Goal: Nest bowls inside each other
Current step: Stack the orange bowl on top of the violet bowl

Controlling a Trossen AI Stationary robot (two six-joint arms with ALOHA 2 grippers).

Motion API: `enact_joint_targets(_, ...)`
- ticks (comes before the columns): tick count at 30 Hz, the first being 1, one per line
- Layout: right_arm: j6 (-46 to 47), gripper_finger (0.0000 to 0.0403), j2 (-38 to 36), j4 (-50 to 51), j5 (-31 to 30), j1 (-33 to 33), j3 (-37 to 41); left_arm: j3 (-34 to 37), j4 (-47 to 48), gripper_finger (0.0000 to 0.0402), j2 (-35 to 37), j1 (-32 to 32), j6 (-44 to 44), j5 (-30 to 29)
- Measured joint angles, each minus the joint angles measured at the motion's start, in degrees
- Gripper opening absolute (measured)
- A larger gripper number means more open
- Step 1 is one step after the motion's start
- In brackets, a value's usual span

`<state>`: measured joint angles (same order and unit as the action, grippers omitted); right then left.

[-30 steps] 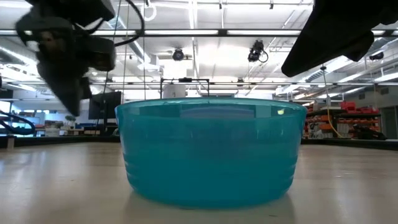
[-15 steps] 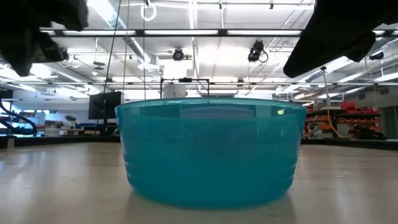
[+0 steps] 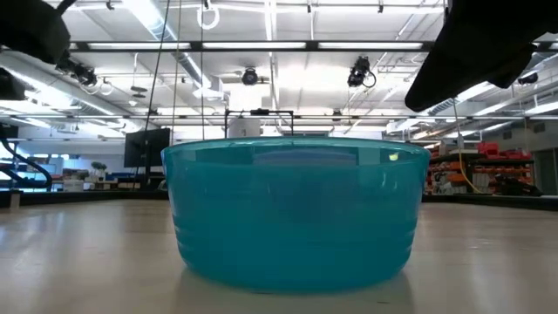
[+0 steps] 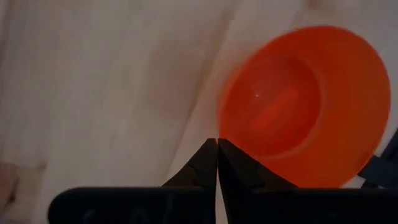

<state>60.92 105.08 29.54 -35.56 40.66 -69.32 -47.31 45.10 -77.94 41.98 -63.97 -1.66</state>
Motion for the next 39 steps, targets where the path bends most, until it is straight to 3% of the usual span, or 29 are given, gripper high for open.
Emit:
enact_joint_targets(8,0.57,0.0019,0.00,-0.02,1.14,0.02,0.00,-0.27,-8.86,0.0026,-0.42,1.98,-0.96,3.12)
enact_joint_targets(17,1.04,0.0019,0.00,-0.11,1.14,0.02,0.00,-1.87,-2.66,0.0011,-0.82,2.52,-1.66,-1.65)
enact_joint_targets(26,1.06,0.0019,0.00,-0.13,1.14,0.13,0.00,-1.77,-2.53,0.0028,-7.19,2.07,-0.60,0.36)
enact_joint_targets(39,1.06,0.0019,0.00,-0.17,1.14,0.13,0.00,-2.08,-2.01,0.0018,-10.57,0.17,1.42,1.76)
